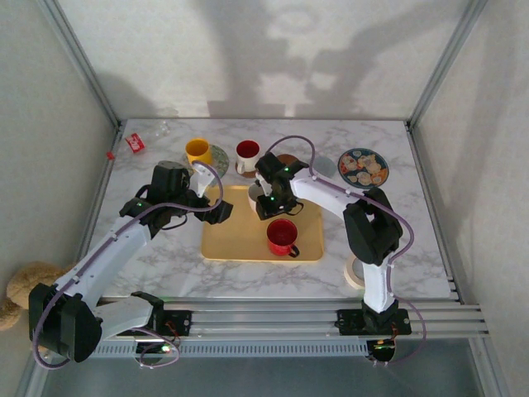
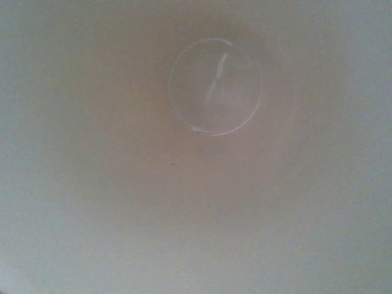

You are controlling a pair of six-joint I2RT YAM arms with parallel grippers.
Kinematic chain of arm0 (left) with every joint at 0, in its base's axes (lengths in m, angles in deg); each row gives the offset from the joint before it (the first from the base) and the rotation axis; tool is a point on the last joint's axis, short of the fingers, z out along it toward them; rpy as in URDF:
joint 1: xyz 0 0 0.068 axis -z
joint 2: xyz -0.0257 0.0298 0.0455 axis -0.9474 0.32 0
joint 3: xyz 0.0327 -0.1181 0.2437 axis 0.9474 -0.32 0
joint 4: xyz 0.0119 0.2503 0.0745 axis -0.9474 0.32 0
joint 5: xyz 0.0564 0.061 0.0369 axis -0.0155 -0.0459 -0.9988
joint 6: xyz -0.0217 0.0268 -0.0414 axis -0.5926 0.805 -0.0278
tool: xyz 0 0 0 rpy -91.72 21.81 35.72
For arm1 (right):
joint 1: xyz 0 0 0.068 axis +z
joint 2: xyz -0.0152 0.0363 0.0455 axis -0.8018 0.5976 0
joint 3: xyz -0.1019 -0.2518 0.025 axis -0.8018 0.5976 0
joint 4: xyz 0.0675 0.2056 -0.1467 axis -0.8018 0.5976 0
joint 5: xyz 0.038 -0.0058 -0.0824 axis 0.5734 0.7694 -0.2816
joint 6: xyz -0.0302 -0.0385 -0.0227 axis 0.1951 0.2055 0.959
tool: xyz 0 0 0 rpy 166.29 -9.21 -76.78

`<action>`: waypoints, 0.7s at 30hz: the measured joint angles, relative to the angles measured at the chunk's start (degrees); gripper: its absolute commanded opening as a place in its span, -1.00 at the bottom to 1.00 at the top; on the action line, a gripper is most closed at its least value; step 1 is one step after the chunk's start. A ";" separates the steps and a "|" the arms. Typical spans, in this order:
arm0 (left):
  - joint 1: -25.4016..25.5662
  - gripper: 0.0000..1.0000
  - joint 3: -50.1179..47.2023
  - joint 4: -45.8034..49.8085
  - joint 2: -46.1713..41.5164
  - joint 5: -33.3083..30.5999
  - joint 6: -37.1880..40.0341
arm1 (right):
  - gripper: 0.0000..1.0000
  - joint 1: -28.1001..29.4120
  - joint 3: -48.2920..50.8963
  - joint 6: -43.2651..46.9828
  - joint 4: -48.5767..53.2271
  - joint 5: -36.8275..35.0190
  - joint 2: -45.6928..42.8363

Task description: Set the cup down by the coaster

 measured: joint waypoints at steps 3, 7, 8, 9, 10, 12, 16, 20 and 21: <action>0.00 0.99 0.00 -0.02 0.00 0.09 0.00 | -0.23 0.00 -0.42 0.00 0.00 -0.46 0.00; 0.00 0.99 0.00 -0.02 0.00 0.11 0.00 | -0.35 0.00 -1.01 0.15 0.00 -0.90 0.17; 0.00 0.99 0.00 -0.02 0.00 0.17 0.02 | -0.39 0.02 -1.11 0.13 0.00 -0.90 0.24; -0.04 0.99 0.00 -0.02 0.00 0.26 0.02 | -0.42 0.02 -1.22 0.15 0.00 -0.92 0.28; -0.07 0.99 0.00 -0.02 0.00 0.28 0.07 | -0.44 0.00 -1.25 0.17 0.00 -0.94 0.31; -0.15 0.99 0.00 -0.02 0.02 0.31 0.20 | -0.48 0.00 -1.31 0.20 0.02 -0.94 0.37; -0.15 0.99 0.00 -0.04 0.22 0.33 0.20 | -0.54 0.00 -1.46 0.26 0.04 -1.09 0.37; -0.15 0.99 0.00 -0.26 0.37 0.57 0.22 | -0.60 0.00 -1.90 0.44 0.09 -1.42 0.37; -0.15 0.99 0.00 -0.28 0.37 0.70 0.20 | -0.65 0.00 -1.97 0.48 0.11 -1.55 0.37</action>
